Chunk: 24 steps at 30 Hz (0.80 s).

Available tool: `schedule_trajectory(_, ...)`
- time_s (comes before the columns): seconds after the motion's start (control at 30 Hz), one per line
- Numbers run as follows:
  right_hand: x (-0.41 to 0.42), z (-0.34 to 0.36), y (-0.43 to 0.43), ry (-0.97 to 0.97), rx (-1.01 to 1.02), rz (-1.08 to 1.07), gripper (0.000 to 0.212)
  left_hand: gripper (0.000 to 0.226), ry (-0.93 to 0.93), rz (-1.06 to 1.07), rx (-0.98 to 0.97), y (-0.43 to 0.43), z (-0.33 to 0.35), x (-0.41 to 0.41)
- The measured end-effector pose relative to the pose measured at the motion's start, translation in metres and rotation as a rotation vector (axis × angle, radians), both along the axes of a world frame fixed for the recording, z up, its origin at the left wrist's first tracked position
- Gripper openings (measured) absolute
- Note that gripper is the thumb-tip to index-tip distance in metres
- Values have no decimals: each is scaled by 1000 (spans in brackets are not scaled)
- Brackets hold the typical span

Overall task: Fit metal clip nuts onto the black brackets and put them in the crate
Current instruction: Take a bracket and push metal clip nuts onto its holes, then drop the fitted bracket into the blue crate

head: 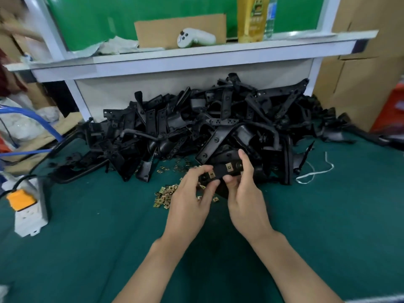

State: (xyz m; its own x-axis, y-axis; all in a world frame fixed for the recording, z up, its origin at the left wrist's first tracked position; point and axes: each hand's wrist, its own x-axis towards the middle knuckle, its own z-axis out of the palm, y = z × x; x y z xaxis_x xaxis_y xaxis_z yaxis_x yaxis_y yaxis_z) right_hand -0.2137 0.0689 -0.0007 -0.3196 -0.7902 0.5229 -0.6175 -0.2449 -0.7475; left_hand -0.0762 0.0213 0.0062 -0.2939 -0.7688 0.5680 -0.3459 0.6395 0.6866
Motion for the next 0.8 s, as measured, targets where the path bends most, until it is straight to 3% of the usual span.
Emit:
schedule_trajectory(0.33, -61, 30, 93, -386, -95, -328, 19, 35, 51, -261, 83, 78, 10, -76)
schedule_trajectory(0.6, -164, 47, 220, -362, -192, -842, 26, 26, 140, -610, 260, 188, 5, -231)
schedule_trajectory(0.7, -212, 51, 278, -305, -125, -1176, 47, 51, 71, -825, 483, 247, -12, -300)
schedule_trajectory(0.8, -240, 51, 328, -292, -100, -1431, 56, 74, -180, -995, 584, 294, -20, -340)
